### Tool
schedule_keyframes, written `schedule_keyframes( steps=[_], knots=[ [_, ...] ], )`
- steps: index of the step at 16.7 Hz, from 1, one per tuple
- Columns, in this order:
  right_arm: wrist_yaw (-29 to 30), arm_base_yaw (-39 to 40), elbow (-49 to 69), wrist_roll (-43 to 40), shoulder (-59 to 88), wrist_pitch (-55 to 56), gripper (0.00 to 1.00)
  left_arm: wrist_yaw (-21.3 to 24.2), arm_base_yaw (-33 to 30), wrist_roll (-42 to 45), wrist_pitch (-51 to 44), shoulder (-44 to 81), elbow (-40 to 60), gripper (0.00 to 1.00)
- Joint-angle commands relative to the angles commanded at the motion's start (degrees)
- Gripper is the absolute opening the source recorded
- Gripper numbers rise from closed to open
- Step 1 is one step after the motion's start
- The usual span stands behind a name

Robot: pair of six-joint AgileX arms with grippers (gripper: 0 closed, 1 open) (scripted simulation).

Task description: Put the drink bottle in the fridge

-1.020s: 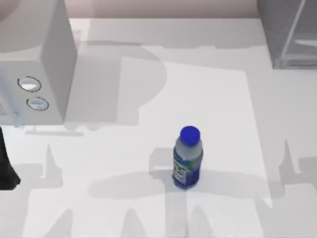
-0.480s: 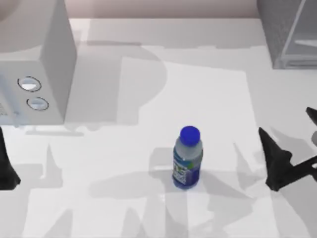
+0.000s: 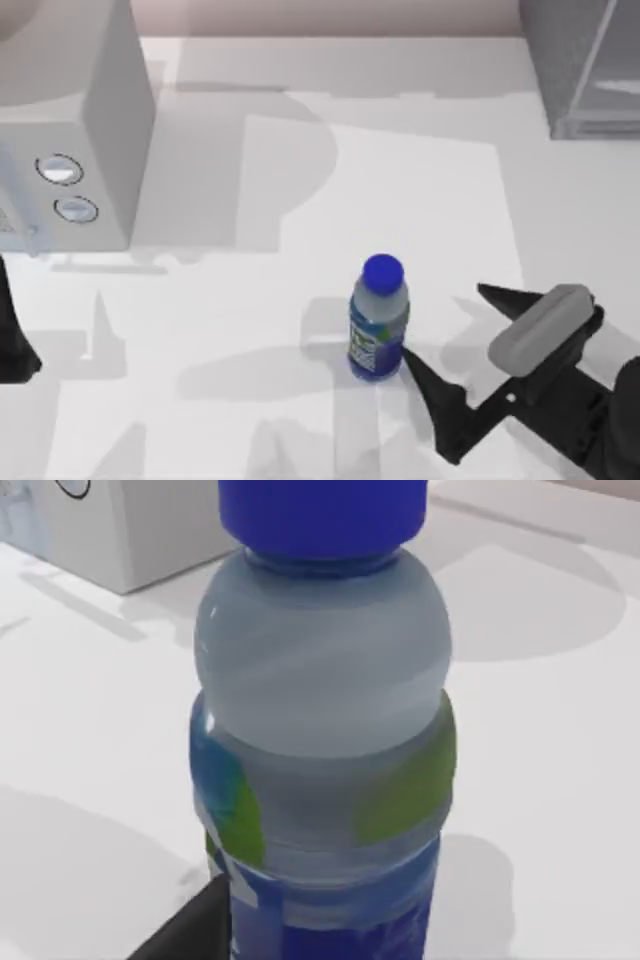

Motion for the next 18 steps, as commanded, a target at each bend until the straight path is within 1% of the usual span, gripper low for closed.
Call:
schedule_keyframes(
  steps=[3, 5, 12, 18],
  knots=[
    [0.0, 3.2, 0.9, 0.0, 7.3, 6.2, 1.00, 0.0, 0.0, 0.0, 0.0, 0.0, 0.0, 1.00],
    [0.0, 4.0, 1.3, 0.0, 9.1, 7.8, 1.00, 0.0, 0.0, 0.0, 0.0, 0.0, 0.0, 1.00],
    [-0.1, 3.8, 1.9, 0.0, 9.5, 7.4, 1.00, 0.0, 0.0, 0.0, 0.0, 0.0, 0.0, 1.00],
    [-0.2, 3.7, 11.9, -0.1, 15.3, 3.4, 1.00, 0.0, 0.0, 0.0, 0.0, 0.0, 0.0, 1.00]
  ],
)
